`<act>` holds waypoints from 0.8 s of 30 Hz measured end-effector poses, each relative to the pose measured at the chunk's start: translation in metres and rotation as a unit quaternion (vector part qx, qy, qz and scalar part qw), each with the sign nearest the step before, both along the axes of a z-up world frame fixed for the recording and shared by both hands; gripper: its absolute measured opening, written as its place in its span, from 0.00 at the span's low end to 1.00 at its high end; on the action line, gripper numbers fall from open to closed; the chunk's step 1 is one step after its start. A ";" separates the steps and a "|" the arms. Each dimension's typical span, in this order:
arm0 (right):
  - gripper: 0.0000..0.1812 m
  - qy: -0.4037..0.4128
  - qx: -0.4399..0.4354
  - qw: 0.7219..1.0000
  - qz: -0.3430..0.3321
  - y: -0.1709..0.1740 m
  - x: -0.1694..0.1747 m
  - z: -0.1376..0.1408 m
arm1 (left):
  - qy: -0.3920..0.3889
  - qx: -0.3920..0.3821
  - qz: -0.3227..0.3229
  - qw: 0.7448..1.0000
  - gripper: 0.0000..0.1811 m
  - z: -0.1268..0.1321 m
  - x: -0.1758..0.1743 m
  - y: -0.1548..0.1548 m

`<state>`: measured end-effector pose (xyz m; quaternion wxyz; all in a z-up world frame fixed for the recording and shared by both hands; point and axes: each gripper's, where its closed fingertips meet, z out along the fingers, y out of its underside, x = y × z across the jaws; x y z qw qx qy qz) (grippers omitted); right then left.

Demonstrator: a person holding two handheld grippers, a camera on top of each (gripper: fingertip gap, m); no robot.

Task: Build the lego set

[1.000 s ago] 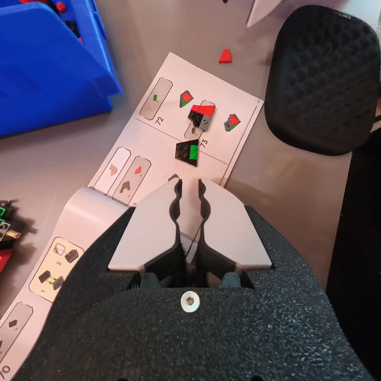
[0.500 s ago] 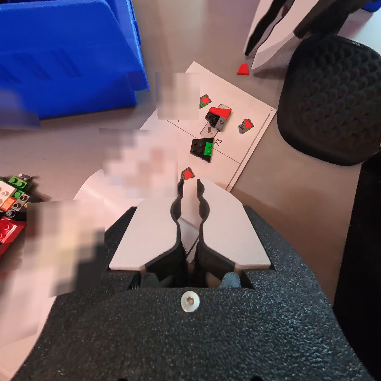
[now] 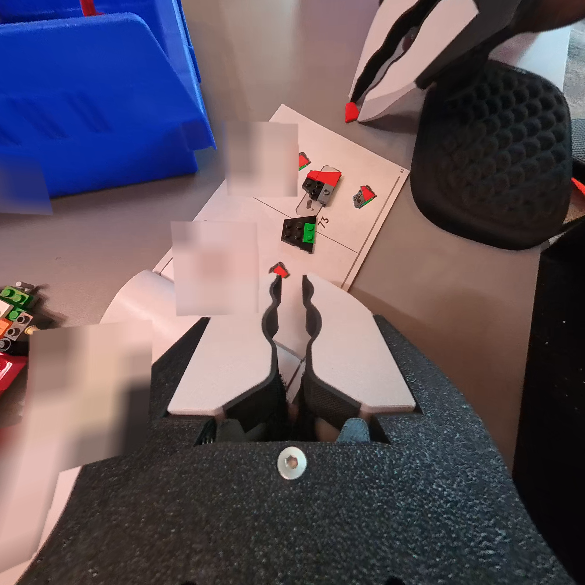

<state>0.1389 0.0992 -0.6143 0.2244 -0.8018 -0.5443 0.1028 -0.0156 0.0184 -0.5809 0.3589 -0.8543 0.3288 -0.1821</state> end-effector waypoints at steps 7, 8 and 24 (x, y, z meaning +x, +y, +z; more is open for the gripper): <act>0.09 0.061 0.001 0.969 0.239 -0.024 -0.051 0.040 | -0.021 -0.002 -0.014 1.000 0.06 0.001 0.005 -0.002; 0.09 0.069 -0.002 0.957 0.281 -0.031 -0.063 0.044 | -0.023 -0.002 -0.016 1.000 0.06 0.001 0.006 -0.002; 0.09 -0.022 -0.029 0.872 0.488 -0.061 -0.124 0.012 | -0.024 -0.021 -0.034 0.999 0.06 -0.007 0.019 -0.005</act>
